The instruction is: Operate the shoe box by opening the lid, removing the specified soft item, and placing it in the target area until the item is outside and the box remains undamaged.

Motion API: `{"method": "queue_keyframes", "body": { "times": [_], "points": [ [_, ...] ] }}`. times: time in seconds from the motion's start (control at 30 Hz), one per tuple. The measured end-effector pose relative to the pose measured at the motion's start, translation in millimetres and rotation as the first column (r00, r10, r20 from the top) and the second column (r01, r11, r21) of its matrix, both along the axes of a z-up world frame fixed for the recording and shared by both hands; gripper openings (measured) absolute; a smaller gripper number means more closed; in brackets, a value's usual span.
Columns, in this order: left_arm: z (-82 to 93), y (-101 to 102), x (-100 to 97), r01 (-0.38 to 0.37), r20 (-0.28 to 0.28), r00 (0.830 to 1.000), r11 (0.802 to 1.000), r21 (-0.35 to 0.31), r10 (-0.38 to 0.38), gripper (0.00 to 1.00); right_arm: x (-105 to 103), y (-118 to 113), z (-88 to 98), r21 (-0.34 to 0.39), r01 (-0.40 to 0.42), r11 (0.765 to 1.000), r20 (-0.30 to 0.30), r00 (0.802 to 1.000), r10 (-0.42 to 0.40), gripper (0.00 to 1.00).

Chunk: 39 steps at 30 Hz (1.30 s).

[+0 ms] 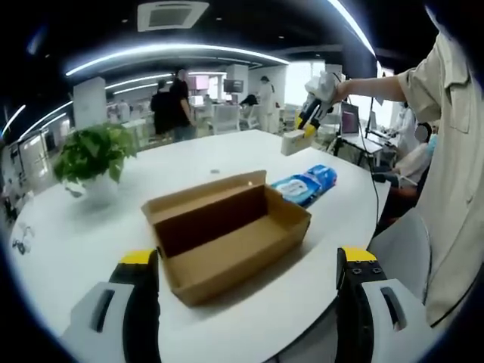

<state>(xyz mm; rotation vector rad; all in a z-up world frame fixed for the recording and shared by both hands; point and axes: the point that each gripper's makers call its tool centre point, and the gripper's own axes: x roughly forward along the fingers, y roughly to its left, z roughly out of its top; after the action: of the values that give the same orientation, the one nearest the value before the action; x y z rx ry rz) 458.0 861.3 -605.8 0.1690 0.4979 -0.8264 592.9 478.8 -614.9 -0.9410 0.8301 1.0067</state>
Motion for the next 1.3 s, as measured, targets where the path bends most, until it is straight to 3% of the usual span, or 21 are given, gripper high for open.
{"method": "queue_keyframes", "body": {
  "times": [0.47,0.8,1.3],
  "points": [
    [-8.6,-9.0,16.8,0.012,-0.018,1.0,1.0,0.005,-0.012,1.0,11.0,-38.3,-39.9,-0.047,0.01,0.999,-0.035,0.999,-0.011,0.15],
    [-22.6,-14.3,18.9,0.035,-0.067,0.997,0.999,0.012,-0.034,0.98,21.9,-68.2,-64.8,-0.076,0.018,0.997,-0.057,0.998,-0.022,0.16],
    [-33.6,-17.2,33.1,0.03,-0.092,0.995,0.999,0.025,-0.028,0.98,26.2,-93.1,-110.3,-0.115,-0.002,0.993,-0.108,0.994,-0.011,0.16]
  ]
}}
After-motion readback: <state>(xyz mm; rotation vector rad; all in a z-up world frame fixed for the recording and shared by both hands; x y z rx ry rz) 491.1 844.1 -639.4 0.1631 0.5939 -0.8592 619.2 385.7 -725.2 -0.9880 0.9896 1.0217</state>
